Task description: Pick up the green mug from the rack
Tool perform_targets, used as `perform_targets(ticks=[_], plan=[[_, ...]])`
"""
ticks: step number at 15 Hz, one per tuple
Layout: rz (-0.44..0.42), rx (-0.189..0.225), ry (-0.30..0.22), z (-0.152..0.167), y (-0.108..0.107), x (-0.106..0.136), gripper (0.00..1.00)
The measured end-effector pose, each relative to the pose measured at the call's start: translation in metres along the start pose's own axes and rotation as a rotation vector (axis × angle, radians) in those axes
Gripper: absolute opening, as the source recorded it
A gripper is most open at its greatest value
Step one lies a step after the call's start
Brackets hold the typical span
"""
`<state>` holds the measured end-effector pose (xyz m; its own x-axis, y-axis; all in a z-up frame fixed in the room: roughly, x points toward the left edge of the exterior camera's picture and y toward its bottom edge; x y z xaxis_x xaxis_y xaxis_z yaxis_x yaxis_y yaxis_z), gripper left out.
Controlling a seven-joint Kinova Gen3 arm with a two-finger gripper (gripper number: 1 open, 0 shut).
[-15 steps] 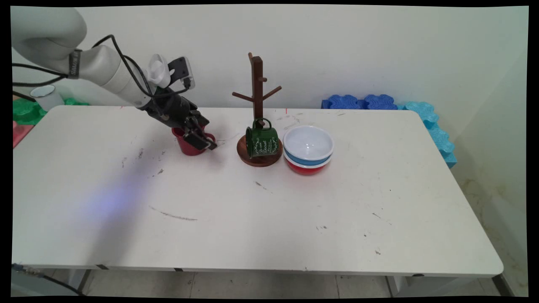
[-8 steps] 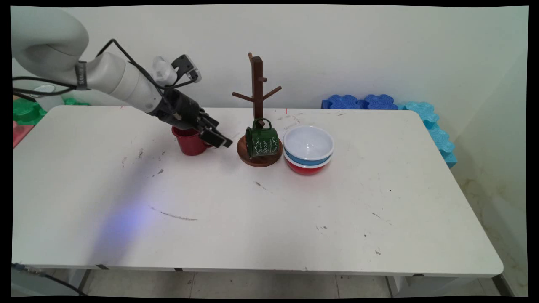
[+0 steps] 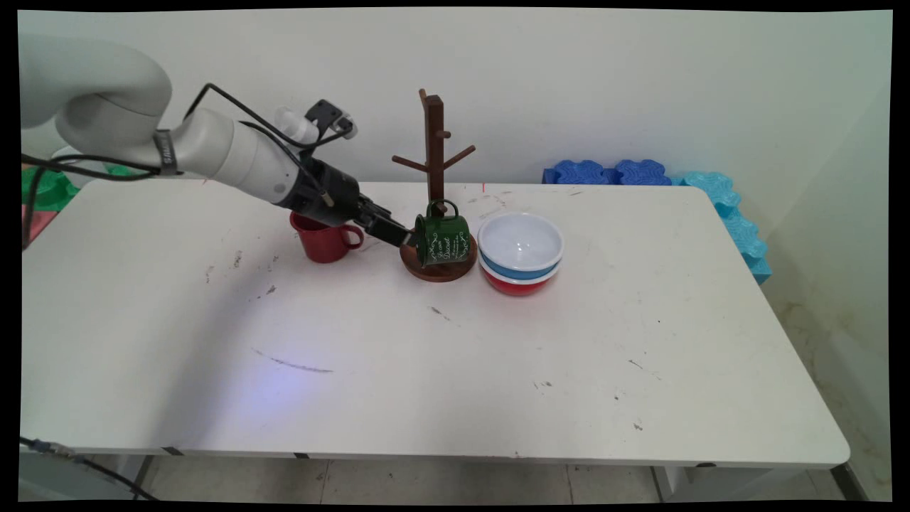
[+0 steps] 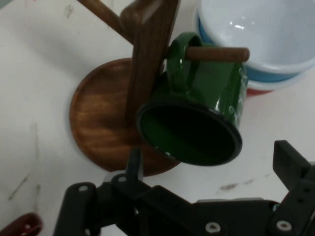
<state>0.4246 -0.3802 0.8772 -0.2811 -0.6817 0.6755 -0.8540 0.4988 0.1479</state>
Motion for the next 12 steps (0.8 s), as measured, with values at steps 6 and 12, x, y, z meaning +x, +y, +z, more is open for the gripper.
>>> perform_targets(ticks=[6,12], plan=[[-0.079,-0.020,0.027,0.021,0.010,-0.004,1.00],[-0.120,-0.041,0.039,0.037,0.013,-0.006,1.00]])
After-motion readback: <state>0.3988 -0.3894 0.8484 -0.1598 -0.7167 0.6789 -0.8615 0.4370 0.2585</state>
